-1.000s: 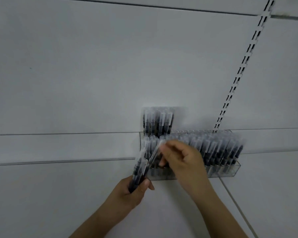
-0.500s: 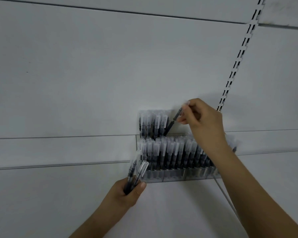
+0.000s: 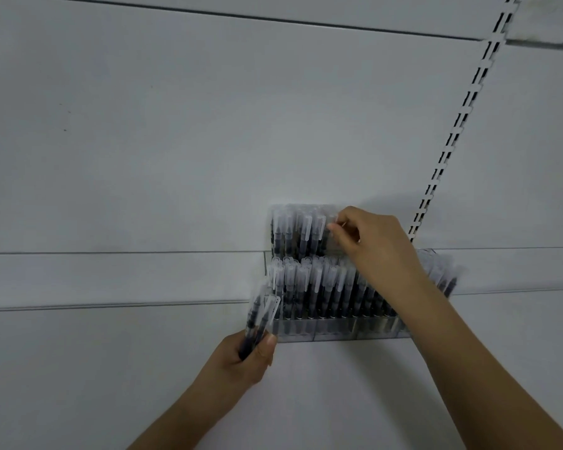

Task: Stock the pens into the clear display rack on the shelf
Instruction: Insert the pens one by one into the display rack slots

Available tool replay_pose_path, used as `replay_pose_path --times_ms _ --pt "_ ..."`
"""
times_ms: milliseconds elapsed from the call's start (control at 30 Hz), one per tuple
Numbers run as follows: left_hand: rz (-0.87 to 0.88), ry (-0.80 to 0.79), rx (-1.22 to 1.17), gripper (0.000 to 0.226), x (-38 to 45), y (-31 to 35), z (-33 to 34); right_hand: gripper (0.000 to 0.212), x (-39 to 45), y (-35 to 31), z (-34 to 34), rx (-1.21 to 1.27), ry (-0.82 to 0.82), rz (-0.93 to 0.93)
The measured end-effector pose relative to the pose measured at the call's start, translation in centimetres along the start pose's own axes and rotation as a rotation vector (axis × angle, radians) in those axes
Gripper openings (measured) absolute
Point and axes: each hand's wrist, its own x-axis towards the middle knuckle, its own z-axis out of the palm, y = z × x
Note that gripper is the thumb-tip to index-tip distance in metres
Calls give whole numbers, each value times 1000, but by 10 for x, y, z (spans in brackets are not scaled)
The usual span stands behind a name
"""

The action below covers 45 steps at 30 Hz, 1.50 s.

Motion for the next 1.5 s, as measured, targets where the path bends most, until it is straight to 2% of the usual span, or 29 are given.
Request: replay_pose_path --times_ms 133,167,267,367,433,600,867,967,1100,1200,1367,1500 --pt "23 1 16 38 0 -2 -1 33 -32 -22 -7 149 159 148" --pt "24 4 18 39 0 -2 -2 31 -45 -32 -5 200 141 146" --pt "28 6 16 39 1 -3 -1 30 -77 -57 16 436 -125 97" --pt "23 27 34 41 1 -3 0 16 -92 -60 47 572 -210 43" --pt "36 18 40 40 2 -4 1 21 -96 -57 56 659 -188 106" --pt "65 0 9 42 2 -5 1 12 -85 -40 31 870 -19 280" --pt "38 0 25 43 1 2 3 7 -54 -15 -20 854 391 270" --pt "32 2 22 49 0 4 3 7 -41 -12 -31 849 451 232" --pt "35 0 27 44 -1 7 3 13 -27 -12 -39 827 493 180" --pt "30 -2 22 44 0 7 3 11 -16 -8 -35 796 454 174" --pt "28 -6 26 46 -1 6 2 8 -3 -1 -19 582 196 146" --pt "22 -12 31 43 0 7 2 11 1 1 -18 538 117 95"
